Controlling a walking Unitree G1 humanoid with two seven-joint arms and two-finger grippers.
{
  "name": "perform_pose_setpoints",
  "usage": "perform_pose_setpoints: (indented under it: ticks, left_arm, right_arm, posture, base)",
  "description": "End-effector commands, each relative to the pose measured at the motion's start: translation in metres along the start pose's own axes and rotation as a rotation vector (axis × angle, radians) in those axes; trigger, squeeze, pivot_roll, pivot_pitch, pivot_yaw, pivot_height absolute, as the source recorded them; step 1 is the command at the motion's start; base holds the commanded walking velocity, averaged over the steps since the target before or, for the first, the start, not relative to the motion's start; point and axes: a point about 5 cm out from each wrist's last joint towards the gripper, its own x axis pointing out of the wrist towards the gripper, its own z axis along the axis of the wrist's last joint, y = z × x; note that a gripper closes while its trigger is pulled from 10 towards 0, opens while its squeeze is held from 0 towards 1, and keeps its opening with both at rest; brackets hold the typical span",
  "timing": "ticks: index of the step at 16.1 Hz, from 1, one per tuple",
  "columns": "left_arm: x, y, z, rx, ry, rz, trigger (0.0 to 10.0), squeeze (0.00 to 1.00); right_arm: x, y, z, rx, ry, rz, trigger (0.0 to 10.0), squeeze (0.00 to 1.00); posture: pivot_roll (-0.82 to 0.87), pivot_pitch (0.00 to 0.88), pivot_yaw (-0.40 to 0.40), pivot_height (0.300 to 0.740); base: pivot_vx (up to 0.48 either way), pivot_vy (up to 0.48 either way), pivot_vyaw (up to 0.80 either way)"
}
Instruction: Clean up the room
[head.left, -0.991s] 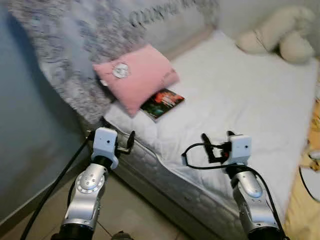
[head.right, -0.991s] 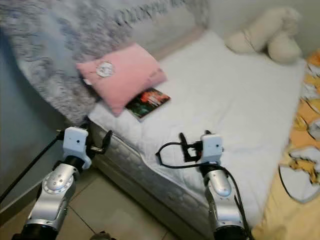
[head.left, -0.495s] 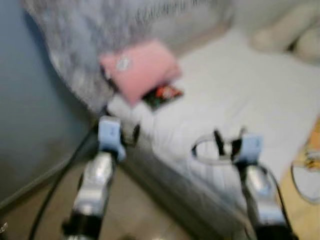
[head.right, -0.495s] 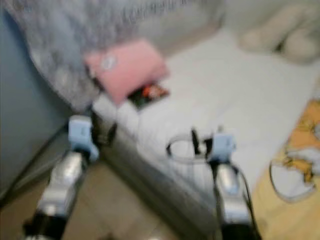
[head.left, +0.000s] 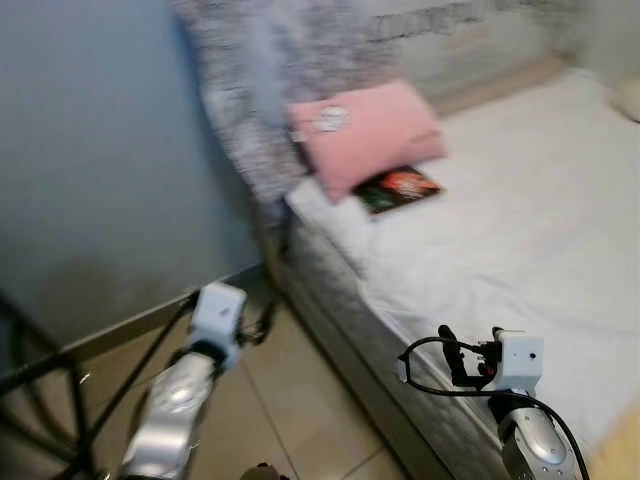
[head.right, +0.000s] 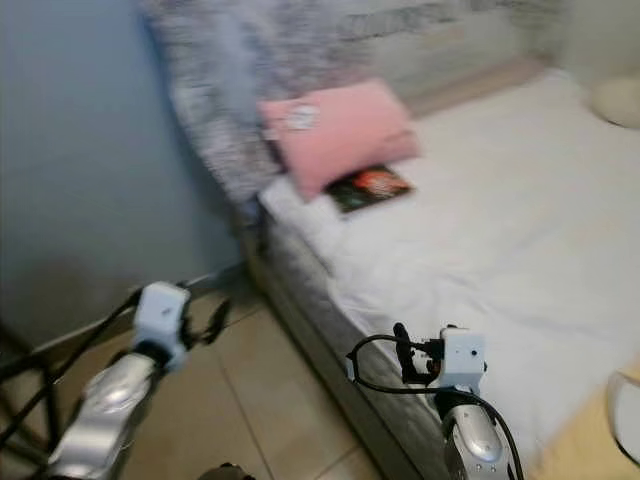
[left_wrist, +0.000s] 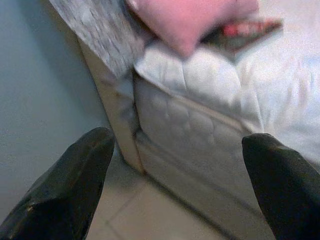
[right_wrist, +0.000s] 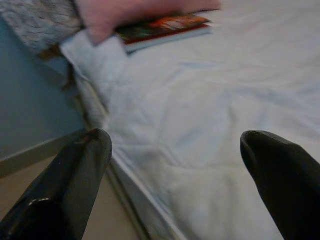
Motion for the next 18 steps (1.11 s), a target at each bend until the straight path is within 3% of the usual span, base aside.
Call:
perform_pose_setpoints:
  ticks: [1, 5, 8, 11, 13, 15, 18]
  left_arm:
    - [0.006, -0.002, 0.02, 0.001, -0.073, 0.005, 10.0, 0.0]
    - [0.006, -0.007, 0.03, -0.03, -0.1, 0.031, 10.0, 0.0]
    - [0.006, 0.003, 0.023, 0.028, -0.055, 0.094, 10.0, 0.0]
    - [0.005, 0.023, 0.026, 0.054, -0.072, 0.195, 10.0, 0.0]
    - [0.003, 0.02, 0.026, 0.034, -0.07, 0.176, 10.0, 0.0]
    - [0.001, 0.019, 0.027, 0.041, -0.079, 0.185, 10.0, 0.0]
    - [0.0, 0.017, 0.033, 0.043, -0.119, 0.182, 10.0, 0.0]
  right_arm:
    - [0.006, -0.002, 0.005, 0.01, -0.017, -0.006, 10.0, 0.0]
    - [0.018, 0.004, 0.018, 0.021, -0.057, 0.057, 10.0, 0.0]
    - [0.023, 0.005, 0.024, 0.134, -0.076, 0.085, 10.0, 0.0]
    - [0.024, 0.014, 0.025, 0.076, -0.072, 0.138, 10.0, 0.0]
    - [0.026, 0.02, 0.022, 0.089, -0.057, 0.152, 10.0, 0.0]
    - [0.031, 0.013, 0.02, 0.067, -0.027, 0.079, 10.0, 0.0]
    - [0.033, 0.011, 0.024, 0.075, -0.05, 0.078, 10.0, 0.0]
  posture:
    - [0.04, 0.0, 0.048, 0.74]
    - [0.05, 0.0, 0.036, 0.74]
    - [0.06, 0.0, 0.015, 0.74]
    - [0.08, 0.0, 0.006, 0.74]
    - [0.09, 0.0, 0.009, 0.74]
    - [0.1, 0.0, 0.011, 0.74]
    - [0.11, 0.0, 0.02, 0.74]
  base:
    - [0.0, 0.0, 0.57]
    - [0.0, 0.0, 0.57]
    - [0.0, 0.0, 0.49]
    - [0.0, 0.0, 0.45]
    - [0.0, 0.478, 0.45]
    - [0.0, 0.469, 0.22]
    - [0.0, 0.254, 0.73]
